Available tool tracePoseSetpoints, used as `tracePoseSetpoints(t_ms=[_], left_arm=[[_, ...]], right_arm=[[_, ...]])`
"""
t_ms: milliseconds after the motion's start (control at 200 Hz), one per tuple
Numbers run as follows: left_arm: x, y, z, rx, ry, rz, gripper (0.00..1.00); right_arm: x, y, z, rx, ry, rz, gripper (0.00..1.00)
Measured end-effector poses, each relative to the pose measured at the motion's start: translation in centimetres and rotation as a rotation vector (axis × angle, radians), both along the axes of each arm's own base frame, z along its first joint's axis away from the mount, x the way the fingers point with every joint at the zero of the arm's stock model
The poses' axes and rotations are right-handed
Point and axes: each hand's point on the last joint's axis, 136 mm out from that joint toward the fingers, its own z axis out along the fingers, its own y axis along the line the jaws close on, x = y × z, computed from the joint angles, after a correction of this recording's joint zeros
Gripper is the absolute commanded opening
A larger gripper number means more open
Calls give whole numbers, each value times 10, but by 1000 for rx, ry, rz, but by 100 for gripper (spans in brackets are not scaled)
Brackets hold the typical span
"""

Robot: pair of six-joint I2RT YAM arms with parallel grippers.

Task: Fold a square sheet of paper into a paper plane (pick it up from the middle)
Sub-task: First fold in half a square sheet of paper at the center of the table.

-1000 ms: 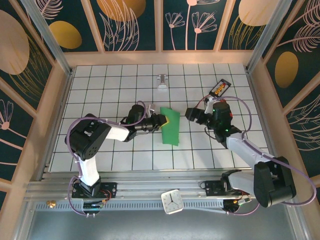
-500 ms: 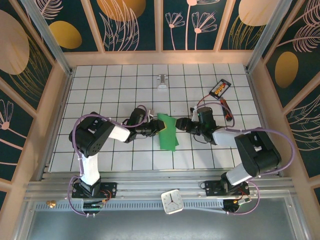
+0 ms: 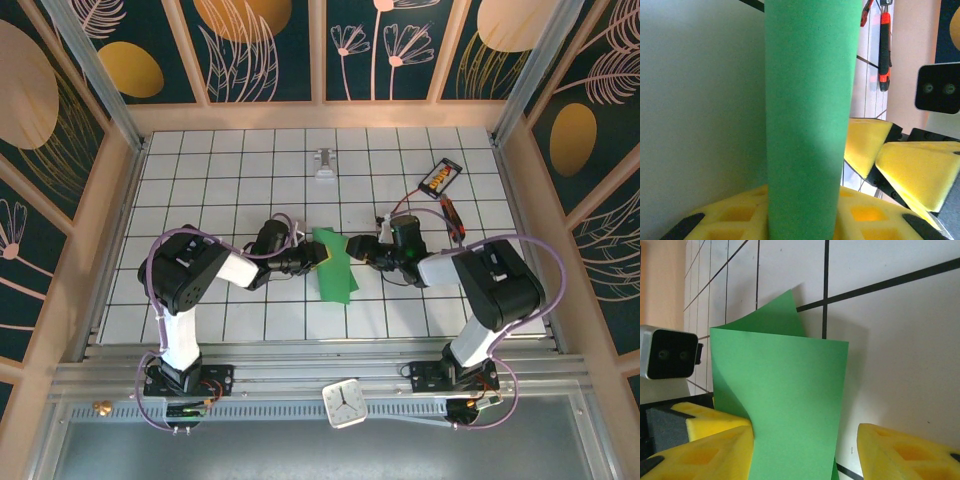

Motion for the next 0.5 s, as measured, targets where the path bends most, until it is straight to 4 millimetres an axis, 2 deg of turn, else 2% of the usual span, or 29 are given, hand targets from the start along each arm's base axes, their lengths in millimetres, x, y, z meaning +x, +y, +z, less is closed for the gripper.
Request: tracePoseSetpoints(t_ms=[230, 500], left_arm=[[-5, 0, 4, -38, -4, -6, 25], [-9, -7, 19, -103, -41, -55, 24]], right_arm=[[3, 5, 4, 35, -1, 4, 58], [11, 3, 11, 80, -14, -2, 59]])
